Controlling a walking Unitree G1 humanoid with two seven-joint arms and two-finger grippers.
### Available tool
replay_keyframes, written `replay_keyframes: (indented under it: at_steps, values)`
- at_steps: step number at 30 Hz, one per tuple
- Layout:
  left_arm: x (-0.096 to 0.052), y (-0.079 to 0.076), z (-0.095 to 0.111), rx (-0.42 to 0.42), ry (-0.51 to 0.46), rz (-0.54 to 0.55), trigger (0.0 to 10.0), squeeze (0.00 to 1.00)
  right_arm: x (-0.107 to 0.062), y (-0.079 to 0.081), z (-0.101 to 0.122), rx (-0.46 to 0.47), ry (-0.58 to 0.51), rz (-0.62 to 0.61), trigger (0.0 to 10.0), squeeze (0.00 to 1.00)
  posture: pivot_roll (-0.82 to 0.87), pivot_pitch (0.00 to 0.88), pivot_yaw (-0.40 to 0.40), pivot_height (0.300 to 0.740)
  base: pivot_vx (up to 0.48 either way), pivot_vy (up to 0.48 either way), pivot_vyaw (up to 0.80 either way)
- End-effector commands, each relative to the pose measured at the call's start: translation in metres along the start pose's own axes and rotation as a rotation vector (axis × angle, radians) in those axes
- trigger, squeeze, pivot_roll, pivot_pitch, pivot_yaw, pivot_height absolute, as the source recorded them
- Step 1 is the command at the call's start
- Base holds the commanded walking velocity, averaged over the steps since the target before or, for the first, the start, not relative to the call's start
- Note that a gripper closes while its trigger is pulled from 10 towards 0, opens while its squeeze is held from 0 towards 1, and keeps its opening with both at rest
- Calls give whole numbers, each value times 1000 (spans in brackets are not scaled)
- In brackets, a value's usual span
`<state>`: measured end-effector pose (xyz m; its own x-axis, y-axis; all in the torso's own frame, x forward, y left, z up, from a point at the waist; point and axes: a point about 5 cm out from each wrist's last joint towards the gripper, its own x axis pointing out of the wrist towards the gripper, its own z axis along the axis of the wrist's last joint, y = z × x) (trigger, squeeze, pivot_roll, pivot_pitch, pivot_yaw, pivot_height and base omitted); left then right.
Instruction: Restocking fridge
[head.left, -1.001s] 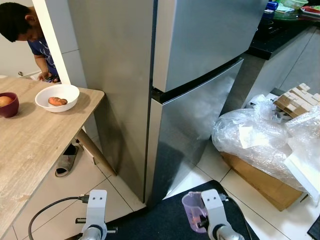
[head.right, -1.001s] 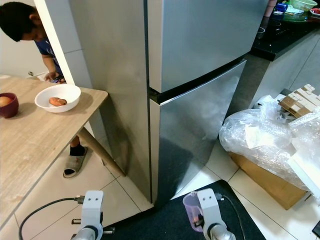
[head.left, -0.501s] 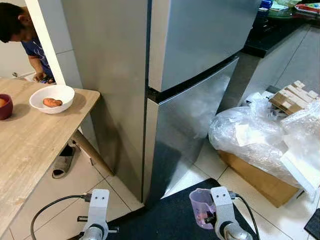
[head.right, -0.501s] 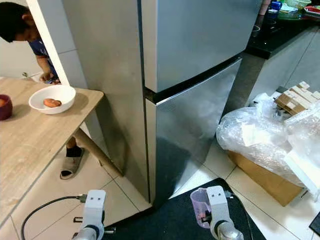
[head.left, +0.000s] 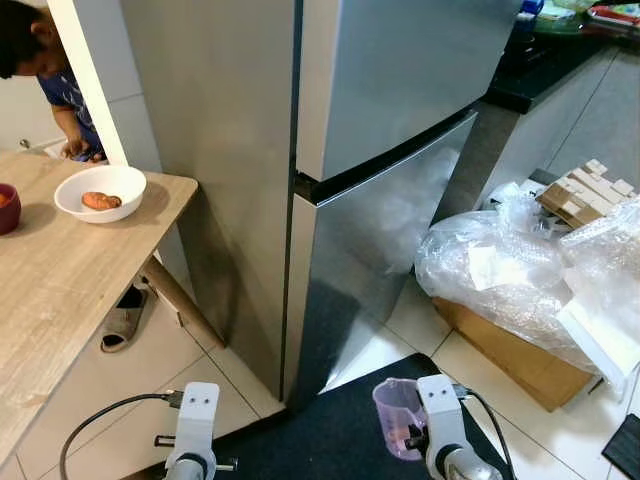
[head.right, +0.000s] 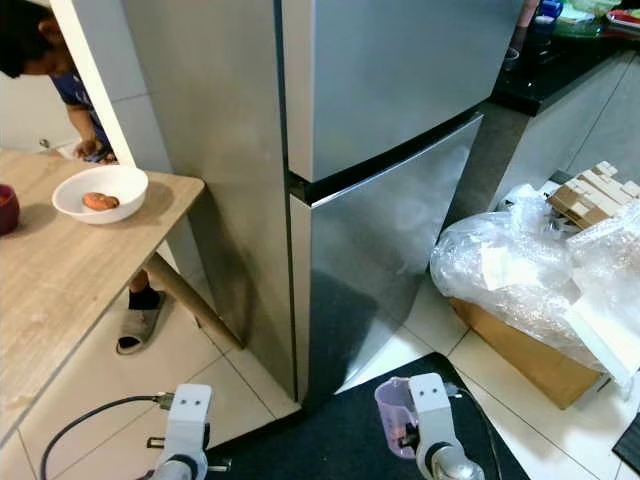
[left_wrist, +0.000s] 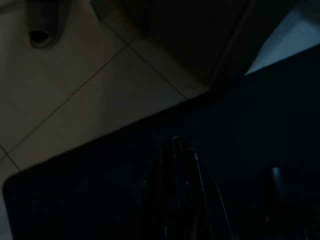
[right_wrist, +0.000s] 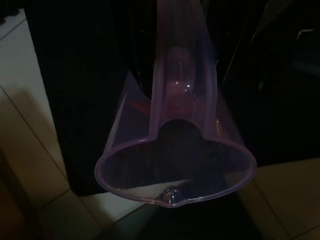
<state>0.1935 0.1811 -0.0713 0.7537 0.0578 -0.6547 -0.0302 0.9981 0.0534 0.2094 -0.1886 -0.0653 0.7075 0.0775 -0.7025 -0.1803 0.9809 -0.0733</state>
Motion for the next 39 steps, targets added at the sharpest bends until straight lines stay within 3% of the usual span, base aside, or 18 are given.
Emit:
replay_keyframes:
  at_steps: [1,4,12,21,24,33,39]
  values:
    - [-1,8,-3,-34,13,36,10000,0,0,3,0,-21,2,15,10000,0,-101,52,-59,740,0,0,0]
    - [-3,7,-7,-60,24,28,10000,0,0,5,0,-21,-4,23,10000,0,-98,4,-49,740,0,0,0]
    - [-1,-5,-7,30,50,-24,10000,0,0,0,1,3,-16,-4,10000,0,-111,0,-49,740,0,0,0]
    - [4,3,7,-6,6,20,10000,0,0,2,2,-35,-10,27,10000,0,-90,28,-74,740,0,0,0]
    - [5,4,11,29,-10,9,10000,0,1,-2,4,55,-11,-26,10000,0,-88,31,-64,740,0,0,-800]
    - [6,5,15,2,-23,25,10000,0,0,-5,3,54,-16,-37,10000,0,-85,30,-46,740,0,0,-800]
    - [5,4,15,40,-36,7,10000,0,1,-5,7,57,-30,-51,10000,0,-84,36,-25,740,0,0,-533]
